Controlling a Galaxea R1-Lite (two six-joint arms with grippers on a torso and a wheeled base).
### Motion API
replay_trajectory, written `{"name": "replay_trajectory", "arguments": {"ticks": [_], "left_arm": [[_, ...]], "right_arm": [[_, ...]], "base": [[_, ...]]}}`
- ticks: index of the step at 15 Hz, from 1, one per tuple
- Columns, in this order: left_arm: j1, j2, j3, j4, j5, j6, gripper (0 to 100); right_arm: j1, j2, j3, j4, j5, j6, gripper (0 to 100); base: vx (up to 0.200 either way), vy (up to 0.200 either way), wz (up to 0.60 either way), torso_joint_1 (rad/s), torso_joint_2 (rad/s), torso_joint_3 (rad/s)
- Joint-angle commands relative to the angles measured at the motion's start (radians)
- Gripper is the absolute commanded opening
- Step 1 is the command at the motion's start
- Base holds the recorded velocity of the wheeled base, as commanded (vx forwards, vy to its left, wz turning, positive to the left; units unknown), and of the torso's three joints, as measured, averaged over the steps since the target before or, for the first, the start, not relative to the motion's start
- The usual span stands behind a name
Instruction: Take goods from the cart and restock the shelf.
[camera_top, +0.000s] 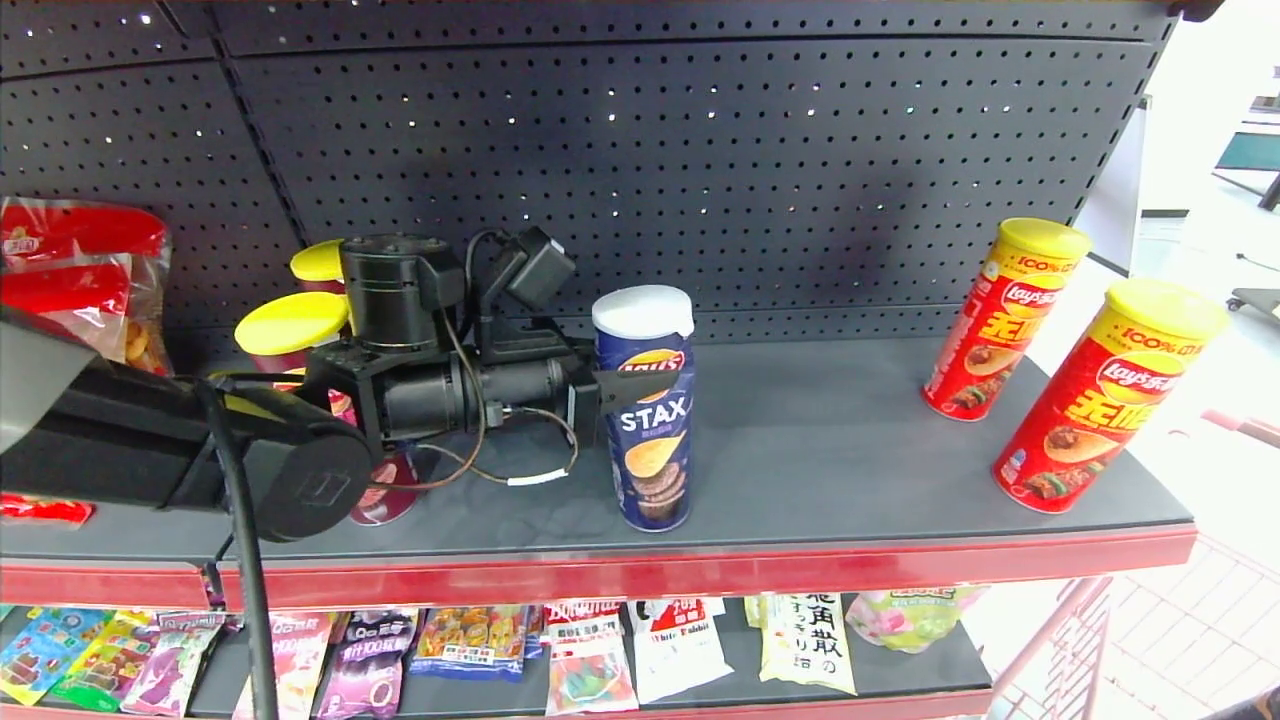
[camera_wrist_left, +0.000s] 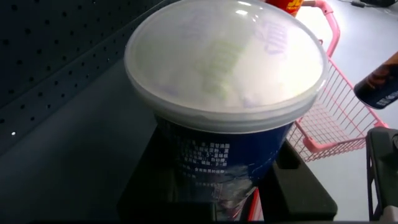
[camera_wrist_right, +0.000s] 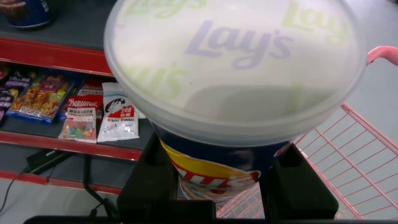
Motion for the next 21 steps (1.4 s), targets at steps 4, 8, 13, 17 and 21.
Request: {"name": "replay_trajectory", "arguments": {"ticks": [4, 8, 13, 17, 21], "left_arm": [[-0.009, -0.010, 0.047, -0.018, -0.016, 0.011, 0], [-0.014, -0.007, 0.083, -0.055, -0.027, 0.020, 0], [-0.018, -0.022, 0.083, -0.055, -0.036, 0.012, 0], [-0.023, -0.036, 0.087, -0.056, -0.034, 0.005, 0], [-0.023, -0.038, 0.100, -0.055, -0.034, 0.006, 0]], "right_arm": [[0.000, 0.009, 0.000, 0.000, 0.000, 0.000, 0], [0.000, 0.015, 0.000, 0.000, 0.001, 0.000, 0], [0.000, 0.015, 0.000, 0.000, 0.001, 0.000, 0], [0.000, 0.015, 0.000, 0.000, 0.001, 0.000, 0], [0.000, 0.015, -0.001, 0.000, 0.001, 0.000, 0]], "base": [[0.000, 0.000, 0.00, 0.000, 0.00, 0.000], [0.000, 0.000, 0.00, 0.000, 0.00, 0.000], [0.000, 0.000, 0.00, 0.000, 0.00, 0.000], [0.000, 0.000, 0.00, 0.000, 0.00, 0.000], [0.000, 0.000, 0.00, 0.000, 0.00, 0.000]]}}
